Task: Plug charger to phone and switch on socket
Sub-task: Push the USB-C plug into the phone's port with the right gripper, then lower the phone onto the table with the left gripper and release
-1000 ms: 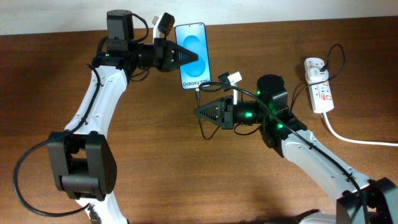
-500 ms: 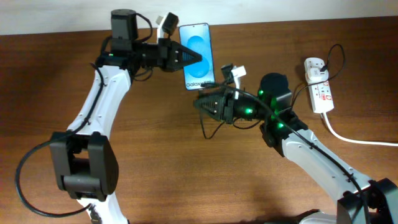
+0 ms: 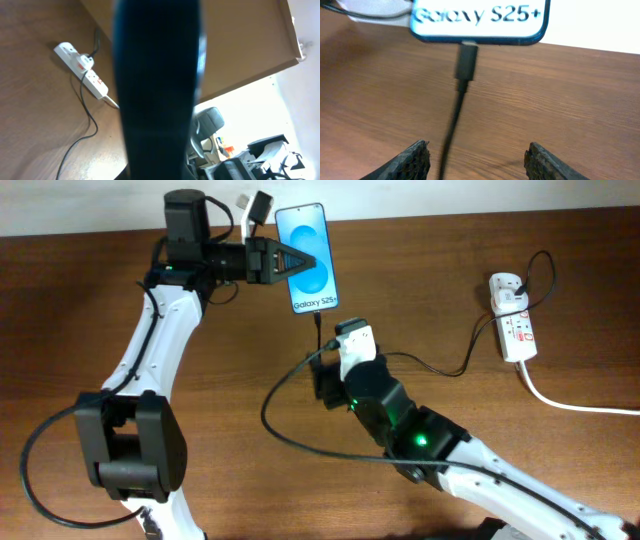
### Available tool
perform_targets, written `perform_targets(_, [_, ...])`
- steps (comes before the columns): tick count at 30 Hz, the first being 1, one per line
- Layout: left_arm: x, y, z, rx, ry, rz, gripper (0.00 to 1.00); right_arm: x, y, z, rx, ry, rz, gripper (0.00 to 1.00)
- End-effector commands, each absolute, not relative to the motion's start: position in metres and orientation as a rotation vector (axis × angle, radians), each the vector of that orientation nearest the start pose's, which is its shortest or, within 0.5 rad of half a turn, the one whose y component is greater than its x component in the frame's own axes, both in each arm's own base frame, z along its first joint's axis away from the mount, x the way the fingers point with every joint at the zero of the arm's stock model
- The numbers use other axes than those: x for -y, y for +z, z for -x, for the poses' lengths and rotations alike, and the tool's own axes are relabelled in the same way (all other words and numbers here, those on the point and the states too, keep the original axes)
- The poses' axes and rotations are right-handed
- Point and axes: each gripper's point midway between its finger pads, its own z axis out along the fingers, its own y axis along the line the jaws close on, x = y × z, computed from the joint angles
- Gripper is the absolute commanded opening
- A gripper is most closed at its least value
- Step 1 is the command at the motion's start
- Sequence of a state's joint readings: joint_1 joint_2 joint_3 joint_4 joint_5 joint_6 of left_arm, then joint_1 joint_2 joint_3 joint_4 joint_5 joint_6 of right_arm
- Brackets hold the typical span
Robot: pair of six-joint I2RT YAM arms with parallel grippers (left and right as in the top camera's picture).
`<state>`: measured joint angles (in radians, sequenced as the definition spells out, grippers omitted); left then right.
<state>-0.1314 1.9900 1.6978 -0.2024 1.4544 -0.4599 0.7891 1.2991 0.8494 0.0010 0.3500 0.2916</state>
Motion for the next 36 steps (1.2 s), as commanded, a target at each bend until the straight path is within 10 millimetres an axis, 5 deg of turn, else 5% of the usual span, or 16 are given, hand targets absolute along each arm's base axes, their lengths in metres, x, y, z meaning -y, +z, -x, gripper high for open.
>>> perform_targets(1, [0.238, 0.312, -0.423, -1.875, -1.842, -0.728, 0.00, -0.239, 0.228, -0.347, -1.918, 0.257, 0.179, 0.43])
perform_targets(5, [0.239, 0.316, -0.414, -1.837, -1.884, -0.786, 0.00, -0.244, 0.233, -0.352, -1.886, 0.281, 0.163, 0.22])
perform_targets(12, [0.246, 0.305, -0.395, -1.895, -2.006, -0.757, 0.00, -0.242, 0.266, -0.373, -1.804, 0.358, 0.113, 0.04])
perform_targets(15, [0.263, 0.305, -0.383, -1.900, -2.036, -0.801, 0.00, -0.241, 0.280, -0.383, -1.782, 0.379, 0.101, 0.04])
perform_targets(17, [0.268, 0.298, -0.373, -1.920, -2.061, -0.799, 0.00, -0.242, 0.311, -0.388, -1.728, 0.384, 0.107, 0.04])
perform_targets(19, [0.266, 0.289, -0.362, -1.933, -2.071, -0.784, 0.00, -0.244, 0.310, -0.386, -1.769, 0.375, 0.131, 0.06])
perform_targets(21, [0.266, 0.284, -0.365, -1.959, -2.033, -0.776, 0.00, -0.252, 0.290, -0.374, -1.868, 0.443, 0.177, 0.29])
perform_targets(23, [0.267, 0.276, -0.371, -2.069, -2.013, -0.685, 0.00, -0.239, 0.286, -0.356, -1.949, 0.471, 0.130, 0.47])
perform_targets(24, [0.268, 0.276, -0.378, -2.144, -2.021, -0.595, 0.00, -0.227, 0.303, -0.330, -1.971, 0.522, 0.137, 0.69])
perform_targets(27, [0.291, 0.287, -0.402, -2.275, -2.010, -0.347, 0.00, -0.172, 0.371, -0.265, -1.895, 0.556, 0.117, 0.92])
perform_targets(30, [0.338, 0.298, -0.404, -2.265, -1.959, -0.290, 0.00, -0.109, 0.424, -0.211, -1.728, 0.555, 0.026, 0.98])
perform_targets(31, [0.353, 0.295, -0.401, -2.267, -1.922, -0.287, 0.00, -0.069, 0.435, -0.192, -1.657, 0.492, -0.077, 0.99])
perform_targets(33, [0.359, 0.285, -0.394, -2.291, -1.892, -0.328, 0.01, -0.042, 0.435, -0.181, -1.630, 0.431, -0.149, 0.99])
perform_targets(36, [0.317, 0.200, -0.414, -2.494, -1.384, -0.326, 0.05, -0.048, 0.420, -0.193, -1.686, 0.375, -0.150, 0.99])
